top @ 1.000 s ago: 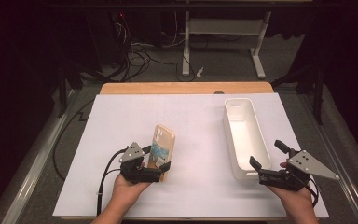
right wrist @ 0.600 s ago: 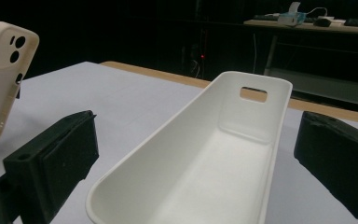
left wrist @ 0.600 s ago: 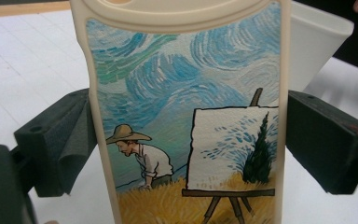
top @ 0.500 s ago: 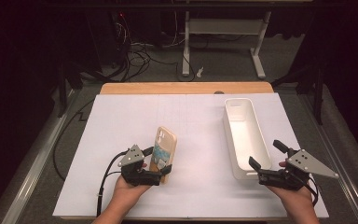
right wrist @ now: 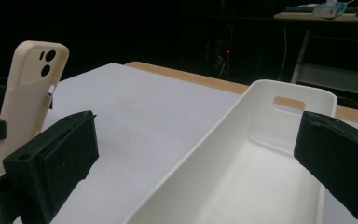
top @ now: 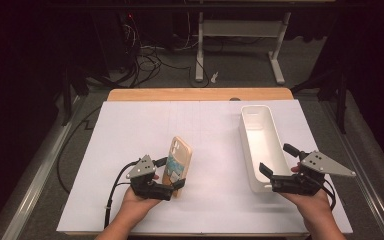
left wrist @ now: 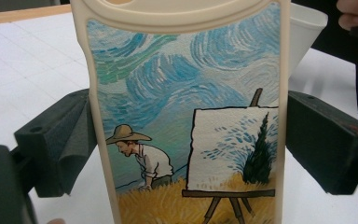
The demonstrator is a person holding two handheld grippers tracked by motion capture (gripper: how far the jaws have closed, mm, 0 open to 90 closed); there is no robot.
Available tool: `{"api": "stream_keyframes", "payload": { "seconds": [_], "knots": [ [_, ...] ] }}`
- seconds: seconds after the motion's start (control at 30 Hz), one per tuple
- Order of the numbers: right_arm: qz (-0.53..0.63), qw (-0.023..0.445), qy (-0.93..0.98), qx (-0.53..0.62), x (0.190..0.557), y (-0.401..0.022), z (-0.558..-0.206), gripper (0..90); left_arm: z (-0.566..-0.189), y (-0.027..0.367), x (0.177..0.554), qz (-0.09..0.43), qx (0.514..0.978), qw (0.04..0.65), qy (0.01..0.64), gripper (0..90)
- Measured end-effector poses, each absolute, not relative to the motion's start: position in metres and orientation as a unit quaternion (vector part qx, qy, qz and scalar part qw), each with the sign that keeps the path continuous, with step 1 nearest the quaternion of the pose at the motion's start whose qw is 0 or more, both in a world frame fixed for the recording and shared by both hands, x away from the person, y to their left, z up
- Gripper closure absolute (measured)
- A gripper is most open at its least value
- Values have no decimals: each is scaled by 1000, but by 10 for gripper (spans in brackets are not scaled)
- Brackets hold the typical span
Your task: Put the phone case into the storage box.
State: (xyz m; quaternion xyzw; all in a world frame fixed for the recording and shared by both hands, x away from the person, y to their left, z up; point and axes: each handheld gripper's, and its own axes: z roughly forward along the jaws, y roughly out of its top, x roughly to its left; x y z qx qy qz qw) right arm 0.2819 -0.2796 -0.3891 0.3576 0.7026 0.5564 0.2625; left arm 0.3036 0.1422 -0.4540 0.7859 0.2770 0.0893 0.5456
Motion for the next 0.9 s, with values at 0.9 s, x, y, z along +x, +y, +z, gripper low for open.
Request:
{"api": "stream_keyframes", "payload": {
  "seconds": [0.9],
  "knots": [
    [578,230,716,317,313,-236,-364,1,-455,117,327,51,813,544,203,90]
  ]
}}
